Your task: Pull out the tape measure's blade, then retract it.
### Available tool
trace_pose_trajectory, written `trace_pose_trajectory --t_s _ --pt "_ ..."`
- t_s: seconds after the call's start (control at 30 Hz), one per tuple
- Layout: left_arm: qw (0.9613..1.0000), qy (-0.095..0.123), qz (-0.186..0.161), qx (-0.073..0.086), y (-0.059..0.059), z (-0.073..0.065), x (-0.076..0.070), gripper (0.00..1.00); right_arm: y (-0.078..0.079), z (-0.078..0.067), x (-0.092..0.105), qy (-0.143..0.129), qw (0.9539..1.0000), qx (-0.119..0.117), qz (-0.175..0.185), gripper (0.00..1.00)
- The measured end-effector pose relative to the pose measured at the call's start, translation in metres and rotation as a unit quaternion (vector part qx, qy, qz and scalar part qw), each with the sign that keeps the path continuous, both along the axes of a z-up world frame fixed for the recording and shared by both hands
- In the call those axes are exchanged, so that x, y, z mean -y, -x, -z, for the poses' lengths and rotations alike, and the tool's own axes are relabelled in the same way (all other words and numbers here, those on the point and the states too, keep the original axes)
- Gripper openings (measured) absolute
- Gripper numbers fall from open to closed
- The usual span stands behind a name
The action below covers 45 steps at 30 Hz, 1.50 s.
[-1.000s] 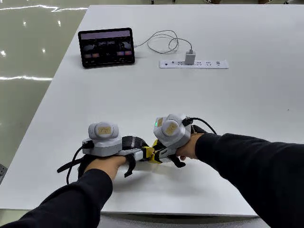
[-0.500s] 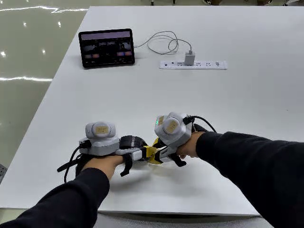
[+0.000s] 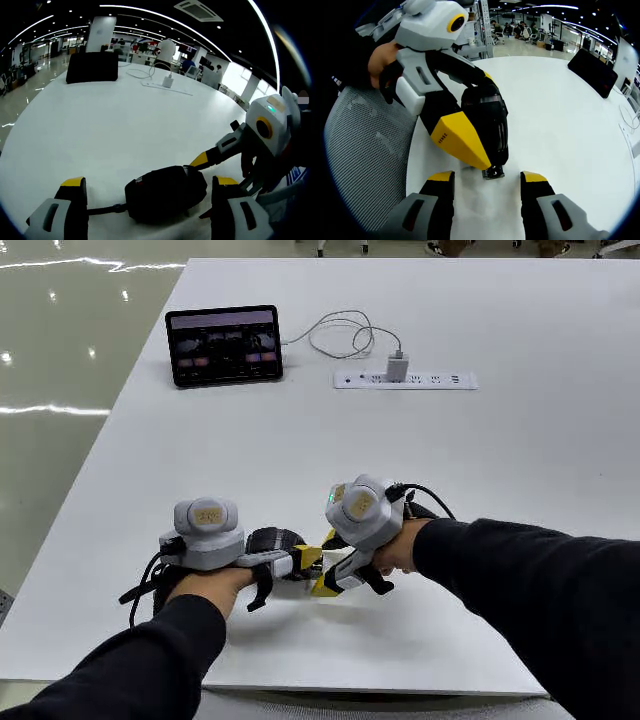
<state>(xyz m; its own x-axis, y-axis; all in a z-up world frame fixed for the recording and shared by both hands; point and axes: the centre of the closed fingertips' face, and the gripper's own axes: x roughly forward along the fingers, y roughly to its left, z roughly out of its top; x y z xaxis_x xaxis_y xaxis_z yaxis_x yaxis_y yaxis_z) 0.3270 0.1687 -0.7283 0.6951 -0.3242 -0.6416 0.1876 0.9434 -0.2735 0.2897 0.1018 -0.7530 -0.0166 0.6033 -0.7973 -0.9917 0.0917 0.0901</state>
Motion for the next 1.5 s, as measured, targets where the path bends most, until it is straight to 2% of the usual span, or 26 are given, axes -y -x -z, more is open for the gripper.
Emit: trace_pose_trajectory --t_s 0.1,0.23,0.43,0.5,0.67,0.77,0.87,1.0,1.07,1.13,1.27,1.4,1.43,1.5 --pt "0.9999 0.000 0.001 0.012 -0.001 -0.004 0.000 1.00 0.002 -0.002 -0.001 -0.002 1.0000 -0.006 0.006 0.56" --pt "0.9998 0.009 0.002 0.015 -0.002 -0.005 0.003 1.00 0.001 -0.004 -0.004 -0.012 0.9997 -0.012 0.016 0.67" --pt "0.9997 0.009 0.007 0.021 -0.003 -0.008 0.003 1.00 0.001 -0.011 -0.006 -0.023 0.9989 -0.024 0.032 0.79" --pt "0.9991 0.016 0.015 0.038 -0.005 -0.013 0.006 1.00 0.000 -0.012 -0.006 -0.027 0.9984 -0.027 0.043 0.88" --pt "0.9983 0.013 0.037 0.043 -0.003 -0.016 0.012 1.00 -0.001 -0.015 -0.006 -0.032 0.9976 -0.030 0.053 1.00" --pt "0.9978 0.012 0.046 0.047 -0.003 -0.018 0.013 1.00 0.001 -0.020 -0.007 -0.039 0.9970 -0.037 0.055 1.00" --pt "0.9977 0.013 0.051 0.043 -0.002 -0.017 0.013 1.00 0.002 -0.022 -0.007 -0.043 0.9963 -0.043 0.061 1.00" --pt "0.9976 0.011 0.057 0.039 0.000 -0.017 0.011 1.00 0.003 -0.024 -0.003 -0.043 0.9963 -0.039 0.064 1.00" --pt "0.9968 0.011 0.065 0.044 0.001 -0.019 0.012 1.00 0.001 -0.025 0.000 -0.045 0.9960 -0.035 0.068 1.00" --pt "0.9966 0.018 0.069 0.042 0.002 -0.021 0.012 1.00 -0.002 -0.029 0.002 -0.052 0.9955 -0.027 0.074 1.00" --pt "0.9958 0.016 0.076 0.048 0.003 -0.022 0.009 1.00 -0.005 -0.034 0.007 -0.064 0.9936 -0.022 0.091 1.00" --pt "0.9953 0.004 0.087 0.041 0.010 -0.020 0.007 1.00 -0.008 -0.037 0.015 -0.071 0.9916 -0.017 0.107 1.00" --pt "0.9950 0.007 0.090 0.042 0.010 -0.021 0.009 1.00 -0.009 -0.038 0.017 -0.072 0.9912 -0.016 0.110 1.00" --pt "0.9934 -0.007 0.102 0.050 0.010 -0.023 0.009 1.00 -0.012 -0.042 0.023 -0.080 0.9894 -0.010 0.121 1.00"
